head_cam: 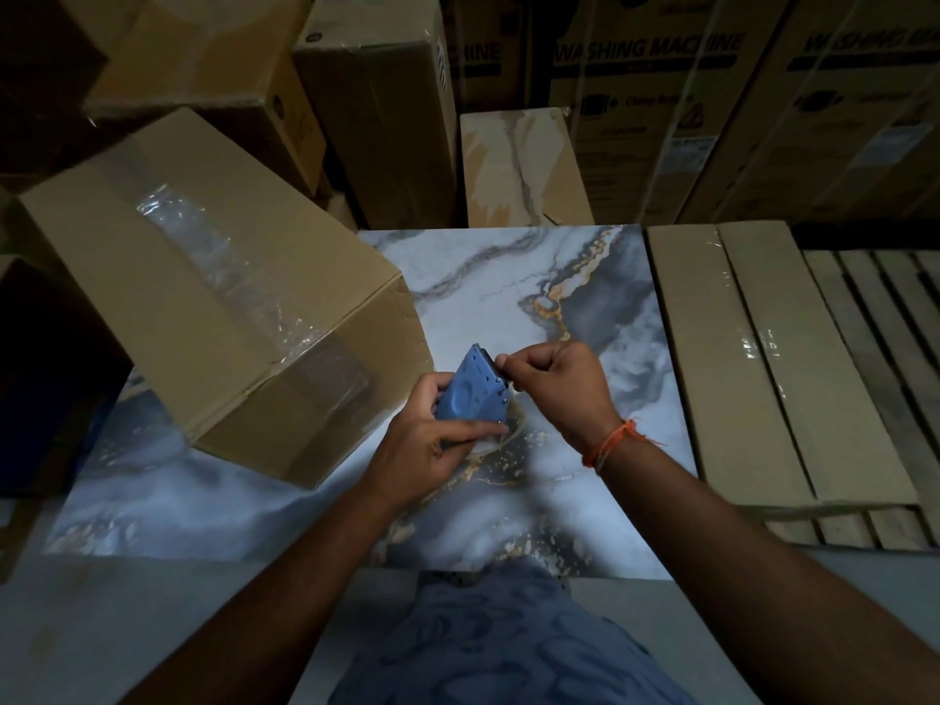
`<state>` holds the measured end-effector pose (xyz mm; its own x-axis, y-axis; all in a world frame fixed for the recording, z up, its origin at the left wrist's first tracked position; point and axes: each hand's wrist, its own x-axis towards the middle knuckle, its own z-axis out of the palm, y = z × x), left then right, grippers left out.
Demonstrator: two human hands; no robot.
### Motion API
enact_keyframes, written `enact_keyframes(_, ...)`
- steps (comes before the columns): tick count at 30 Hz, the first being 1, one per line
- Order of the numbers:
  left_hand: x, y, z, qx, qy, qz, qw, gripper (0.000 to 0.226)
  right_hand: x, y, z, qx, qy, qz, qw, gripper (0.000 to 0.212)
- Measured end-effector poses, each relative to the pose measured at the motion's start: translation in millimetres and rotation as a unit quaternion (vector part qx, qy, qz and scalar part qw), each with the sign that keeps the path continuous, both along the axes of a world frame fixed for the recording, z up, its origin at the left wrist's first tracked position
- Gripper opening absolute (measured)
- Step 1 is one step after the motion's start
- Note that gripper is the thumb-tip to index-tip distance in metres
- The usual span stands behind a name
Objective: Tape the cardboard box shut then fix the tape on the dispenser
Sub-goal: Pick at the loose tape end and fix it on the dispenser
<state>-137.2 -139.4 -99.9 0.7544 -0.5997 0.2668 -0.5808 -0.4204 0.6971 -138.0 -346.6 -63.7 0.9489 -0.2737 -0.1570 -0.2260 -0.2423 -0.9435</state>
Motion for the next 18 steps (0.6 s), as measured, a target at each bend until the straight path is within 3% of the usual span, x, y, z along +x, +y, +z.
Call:
enact_keyframes(6,8,8,-5,0.026,-0.006,-0.009,1.0,0.025,1,0,-12,0.009,0.008,-0.02,1.0,0.029)
enact_keyframes(18,28,25,-13,0.13,-0.009,-0.066,0.989,0.023,-7,9,-30,0.03,0.011,-0.077,0.997,0.022)
